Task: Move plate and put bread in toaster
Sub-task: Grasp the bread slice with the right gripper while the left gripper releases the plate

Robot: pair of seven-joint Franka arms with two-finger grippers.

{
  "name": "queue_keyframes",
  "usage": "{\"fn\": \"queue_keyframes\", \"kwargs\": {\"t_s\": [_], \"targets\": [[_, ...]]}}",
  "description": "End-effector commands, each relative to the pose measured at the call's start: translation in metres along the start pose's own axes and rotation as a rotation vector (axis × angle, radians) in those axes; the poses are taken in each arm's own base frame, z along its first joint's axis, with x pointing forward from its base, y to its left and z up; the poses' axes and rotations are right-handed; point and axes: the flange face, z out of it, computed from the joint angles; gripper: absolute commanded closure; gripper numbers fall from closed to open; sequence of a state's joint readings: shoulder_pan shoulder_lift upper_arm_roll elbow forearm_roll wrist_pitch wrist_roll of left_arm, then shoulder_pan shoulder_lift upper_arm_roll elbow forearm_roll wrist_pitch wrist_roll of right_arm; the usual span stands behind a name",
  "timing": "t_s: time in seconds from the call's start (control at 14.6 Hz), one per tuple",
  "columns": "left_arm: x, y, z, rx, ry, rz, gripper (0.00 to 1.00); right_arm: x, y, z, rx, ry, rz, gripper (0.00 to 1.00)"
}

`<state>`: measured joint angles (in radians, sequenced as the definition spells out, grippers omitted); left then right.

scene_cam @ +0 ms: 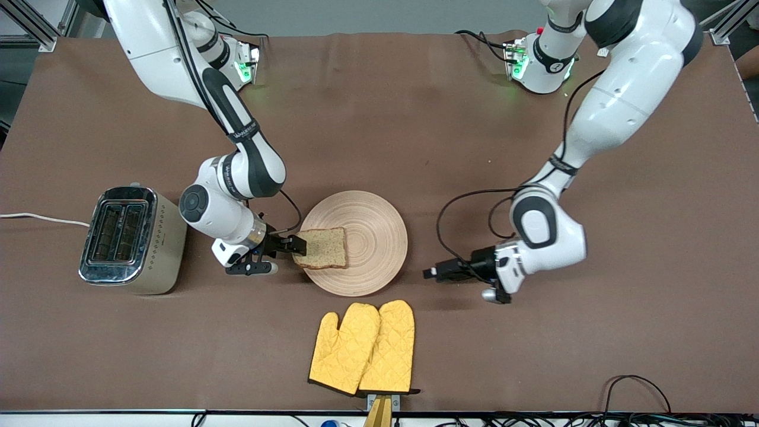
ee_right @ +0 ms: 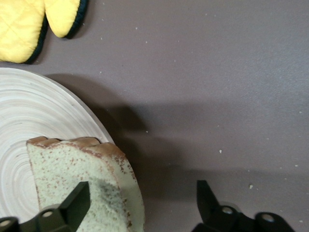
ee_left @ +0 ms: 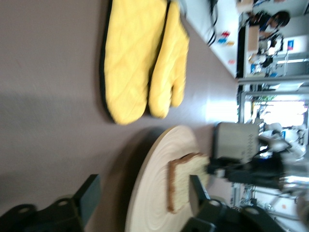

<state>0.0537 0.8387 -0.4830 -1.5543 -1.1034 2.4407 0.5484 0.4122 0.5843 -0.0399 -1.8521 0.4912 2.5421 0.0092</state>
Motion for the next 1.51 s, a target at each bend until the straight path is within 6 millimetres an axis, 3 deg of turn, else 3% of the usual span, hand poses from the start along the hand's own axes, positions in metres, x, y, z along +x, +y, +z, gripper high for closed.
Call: {"fn": "queue_keyframes", "kwargs": {"t_s": [0.0, 0.21, 0.34, 0.55, 0.69, 0.89, 1.1, 1.3, 1.44], "targets": [[0.014, 0.031, -0.067, 0.093, -0.026, 0.006, 0.0, 0.003, -0.002, -0.006, 0.017, 0.012, 0.02, 0.25], [0.027, 0.069, -0.144, 0.293, -0.055, -0.022, 0.0, 0.002, -0.004, -0.005, 0.019, 0.007, 0.023, 0.38], [0.025, 0.094, -0.18, 0.463, -0.065, -0.02, 0.0, -0.001, -0.012, -0.003, 0.03, 0.004, 0.015, 0.42], [0.006, 0.144, -0.217, 0.697, -0.06, -0.05, 0.0, -0.002, -0.015, -0.002, 0.057, 0.001, 0.043, 0.51], [-0.011, 0.175, -0.247, 0.874, -0.066, 0.018, 0.0, -0.004, -0.02, -0.001, 0.06, -0.002, 0.039, 0.6], [-0.031, 0.221, -0.299, 1.019, -0.061, 0.058, 0.0, -0.004, -0.023, -0.002, 0.064, -0.008, 0.036, 0.75], [-0.057, 0.263, -0.338, 1.164, -0.012, 0.1, 0.0, -0.002, -0.024, -0.005, 0.066, -0.003, 0.033, 0.93], [-0.075, 0.285, -0.382, 1.193, 0.018, 0.07, 0.0, 0.002, -0.033, -0.011, 0.078, 0.007, 0.034, 0.99], [-0.086, 0.284, -0.407, 1.164, -0.02, 0.063, 0.0, 0.004, -0.057, -0.022, 0.107, 0.0, 0.069, 0.99]]}}
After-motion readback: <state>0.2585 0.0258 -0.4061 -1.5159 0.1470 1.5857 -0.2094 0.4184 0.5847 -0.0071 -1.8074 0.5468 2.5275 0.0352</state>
